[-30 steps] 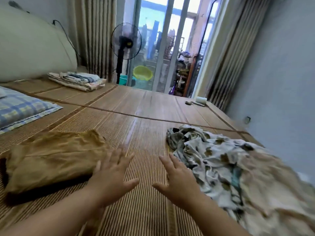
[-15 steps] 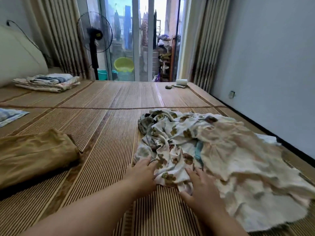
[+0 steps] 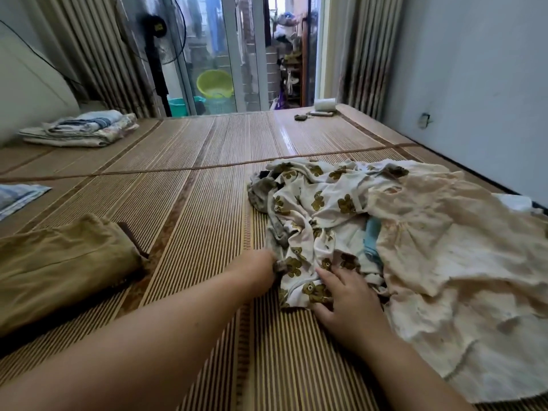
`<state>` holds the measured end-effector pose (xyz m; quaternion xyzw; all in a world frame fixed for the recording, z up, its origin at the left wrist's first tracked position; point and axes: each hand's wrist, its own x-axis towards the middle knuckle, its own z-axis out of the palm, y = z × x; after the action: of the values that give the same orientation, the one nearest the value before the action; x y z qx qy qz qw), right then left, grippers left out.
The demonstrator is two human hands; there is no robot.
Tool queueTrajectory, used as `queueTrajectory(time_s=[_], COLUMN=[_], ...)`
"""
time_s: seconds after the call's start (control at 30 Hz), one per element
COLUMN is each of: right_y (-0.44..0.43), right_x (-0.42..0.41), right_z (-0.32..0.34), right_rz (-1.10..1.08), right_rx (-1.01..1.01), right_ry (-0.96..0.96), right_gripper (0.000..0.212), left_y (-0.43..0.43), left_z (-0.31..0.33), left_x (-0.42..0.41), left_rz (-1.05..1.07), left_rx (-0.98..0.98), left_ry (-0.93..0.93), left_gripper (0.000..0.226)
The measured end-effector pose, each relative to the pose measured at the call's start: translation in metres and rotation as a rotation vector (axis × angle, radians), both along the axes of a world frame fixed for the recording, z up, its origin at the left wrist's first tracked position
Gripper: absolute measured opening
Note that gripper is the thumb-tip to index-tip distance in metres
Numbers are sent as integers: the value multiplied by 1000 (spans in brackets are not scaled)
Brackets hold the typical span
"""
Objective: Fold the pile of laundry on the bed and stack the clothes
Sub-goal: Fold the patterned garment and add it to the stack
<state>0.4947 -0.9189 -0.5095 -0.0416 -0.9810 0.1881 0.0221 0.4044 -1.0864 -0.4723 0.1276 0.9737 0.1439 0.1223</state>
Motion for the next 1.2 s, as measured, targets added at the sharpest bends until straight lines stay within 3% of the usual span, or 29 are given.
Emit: queueTrajectory(time_s=[0.1,0.2,0.3,0.47,0.57,0.67,0.73,0.8,1.07,1.13,1.2], right_y=[-4,-18,-32,-51,-58,-68,-77,-85,-69,-69,-70], right_x=[1,8,17,32,39,36,33,36,56,60,60], right_z=[4,16,34,65,71,70,68,72,116,130,142], right_rz=[-23,-54,-50,-63,-18,-31,31,80,63,100,94], right_rx=[-44,-151,-266,-420,-363,-378,-422,-500,-791,-1072,-1373], right_ry=[31,109,204,319,284,188,118,95,-22,-31,-37], right_gripper=[81,88,102,122,115,104,55,18,24,21,23], left_y=[-3,-11,-33,-88,-119,-142,-146,-144,-160,-161,-156], left_z=[28,78,135,200,225,244,250,251,208,191,169], left_x=[23,52,81,128,149,164,169,172,123,116,119], left_rz=[-5,-66,-99,-86,-103,-285,-342,-230,415,465,460], left_rx=[255,412,506,549,799,993,1038,1066,1274,1419,1390], left_ry=[-62,22,72,-65,-311,-529,-540,-439,-86,-49,-33], left_gripper=[13,18,19,12,16,19,16,17,28,34,47])
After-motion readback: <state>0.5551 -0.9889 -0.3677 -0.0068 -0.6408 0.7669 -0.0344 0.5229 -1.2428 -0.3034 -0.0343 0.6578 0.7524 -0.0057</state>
